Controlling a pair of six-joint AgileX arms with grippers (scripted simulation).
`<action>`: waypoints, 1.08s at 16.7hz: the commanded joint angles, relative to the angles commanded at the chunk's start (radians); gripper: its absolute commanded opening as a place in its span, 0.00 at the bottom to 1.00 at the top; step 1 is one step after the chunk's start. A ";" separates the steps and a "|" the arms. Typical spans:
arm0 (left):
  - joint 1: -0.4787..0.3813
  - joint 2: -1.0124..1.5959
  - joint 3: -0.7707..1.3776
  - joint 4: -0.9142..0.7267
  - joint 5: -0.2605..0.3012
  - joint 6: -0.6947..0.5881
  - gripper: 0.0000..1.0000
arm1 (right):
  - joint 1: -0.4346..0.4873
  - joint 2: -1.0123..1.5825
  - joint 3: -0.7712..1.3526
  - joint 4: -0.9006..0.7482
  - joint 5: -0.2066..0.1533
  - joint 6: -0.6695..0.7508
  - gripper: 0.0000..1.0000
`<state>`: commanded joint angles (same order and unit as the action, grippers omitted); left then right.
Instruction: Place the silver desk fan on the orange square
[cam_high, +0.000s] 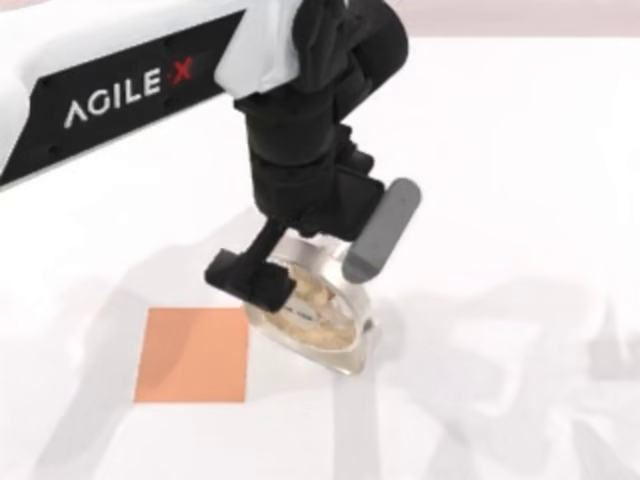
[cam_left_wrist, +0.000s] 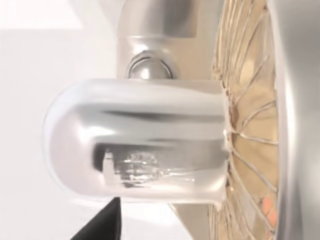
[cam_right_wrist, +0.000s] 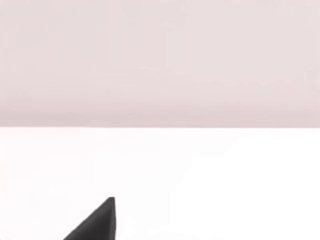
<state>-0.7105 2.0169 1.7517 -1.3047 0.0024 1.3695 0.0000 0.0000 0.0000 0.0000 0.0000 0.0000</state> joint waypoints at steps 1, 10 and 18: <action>0.000 0.000 0.000 0.000 0.000 0.000 0.77 | 0.000 0.000 0.000 0.000 0.000 0.000 1.00; 0.000 0.000 0.000 0.000 0.000 0.000 0.10 | 0.000 0.000 0.000 0.000 0.000 0.000 1.00; 0.000 0.000 0.000 0.000 0.000 0.000 0.00 | 0.000 0.000 0.000 0.000 0.000 0.000 1.00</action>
<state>-0.7105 2.0169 1.7517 -1.3047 0.0024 1.3695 0.0000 0.0000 0.0000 0.0000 0.0000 0.0000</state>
